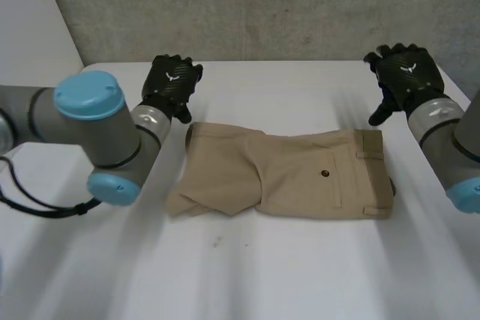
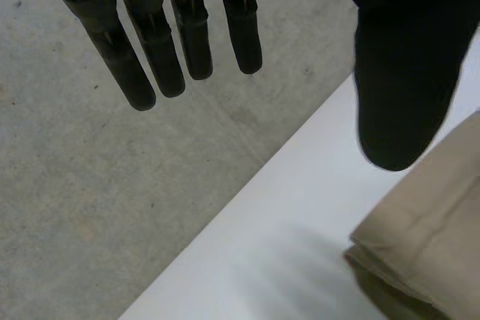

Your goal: Fold the shorts.

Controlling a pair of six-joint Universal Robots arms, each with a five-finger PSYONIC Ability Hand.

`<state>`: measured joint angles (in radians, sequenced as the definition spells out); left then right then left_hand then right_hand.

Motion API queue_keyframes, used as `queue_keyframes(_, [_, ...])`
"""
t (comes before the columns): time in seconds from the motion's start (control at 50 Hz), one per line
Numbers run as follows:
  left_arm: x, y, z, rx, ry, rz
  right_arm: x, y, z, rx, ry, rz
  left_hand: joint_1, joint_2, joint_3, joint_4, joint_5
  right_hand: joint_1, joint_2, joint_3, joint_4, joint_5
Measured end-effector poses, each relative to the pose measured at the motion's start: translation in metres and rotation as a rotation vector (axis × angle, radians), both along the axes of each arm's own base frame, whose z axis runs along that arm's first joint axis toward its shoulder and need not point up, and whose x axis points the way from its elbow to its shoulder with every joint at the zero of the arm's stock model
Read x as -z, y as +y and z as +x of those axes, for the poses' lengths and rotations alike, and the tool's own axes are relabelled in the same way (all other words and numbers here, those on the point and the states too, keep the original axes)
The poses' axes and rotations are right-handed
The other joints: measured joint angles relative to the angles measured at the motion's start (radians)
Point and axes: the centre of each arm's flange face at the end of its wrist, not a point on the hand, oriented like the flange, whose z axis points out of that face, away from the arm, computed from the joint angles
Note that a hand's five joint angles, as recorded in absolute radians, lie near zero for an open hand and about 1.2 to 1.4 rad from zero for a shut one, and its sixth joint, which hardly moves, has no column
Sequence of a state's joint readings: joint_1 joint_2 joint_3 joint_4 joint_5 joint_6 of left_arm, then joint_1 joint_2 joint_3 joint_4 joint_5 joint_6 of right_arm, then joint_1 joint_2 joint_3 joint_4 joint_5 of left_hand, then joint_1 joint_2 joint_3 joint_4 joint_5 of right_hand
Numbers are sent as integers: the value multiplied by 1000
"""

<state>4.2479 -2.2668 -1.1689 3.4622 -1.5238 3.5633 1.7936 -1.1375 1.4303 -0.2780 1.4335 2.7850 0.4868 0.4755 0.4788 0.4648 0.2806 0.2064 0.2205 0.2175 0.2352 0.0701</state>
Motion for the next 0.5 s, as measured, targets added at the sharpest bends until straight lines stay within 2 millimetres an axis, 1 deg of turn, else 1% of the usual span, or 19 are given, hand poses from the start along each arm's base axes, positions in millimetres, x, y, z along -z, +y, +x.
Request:
queue_keyframes(0.02, [-4,13,4,5,1,21,3,9,-2,0,7,38,0,0,0,0,0,0,1,1,0,0])
queue_keyframes(0.08, [-9,35,13,12,3,66,7,24,-8,2,20,104,0,0,0,0,0,0,2,3,0,0])
queue_keyframes(0.1, [-10,52,20,15,6,105,10,32,-11,3,28,140,0,0,0,0,0,3,4,5,4,3])
queue_keyframes(0.12, [-10,54,21,15,7,113,11,37,-13,4,31,158,0,0,0,0,0,4,7,7,4,4])
queue_keyframes(0.14, [-10,71,29,16,10,154,14,45,-17,3,38,194,0,0,0,0,1,4,7,7,4,4])
queue_keyframes(0.16, [-9,81,34,16,13,180,17,53,-20,0,42,225,0,0,0,0,1,28,59,62,39,42])
queue_keyframes(0.2, [-6,93,40,15,16,215,21,61,-23,-7,45,253,0,0,0,0,1,38,73,72,52,53])
queue_keyframes(0.24, [-2,105,46,14,17,252,27,70,-25,-20,47,289,0,0,0,0,1,99,134,139,120,104])
queue_keyframes(0.28, [1,112,49,13,15,272,31,76,-27,-28,47,311,0,0,0,0,1,112,143,151,133,116])
queue_keyframes(0.32, [8,120,53,11,7,303,39,85,-29,-43,47,349,0,0,0,0,1,127,157,167,150,131])
queue_keyframes(0.34, [8,120,53,11,7,303,39,85,-29,-43,47,349,0,0,0,0,1,127,157,167,150,131])
queue_keyframes(0.36, [15,127,56,8,-3,330,42,88,-30,-48,47,363,0,0,0,0,3,131,162,172,155,138])
queue_keyframes(0.4, [23,130,59,2,-14,351,56,98,-36,-48,44,414,7,10,8,13,24,167,206,215,199,174])
queue_keyframes(0.44, [28,130,60,-4,-21,365,59,98,-38,-43,43,421,25,34,28,41,53,210,260,265,251,220])
queue_keyframes(0.5, [37,127,63,-18,-33,386,68,99,-45,-22,39,431,124,123,120,139,143,260,326,330,311,276])
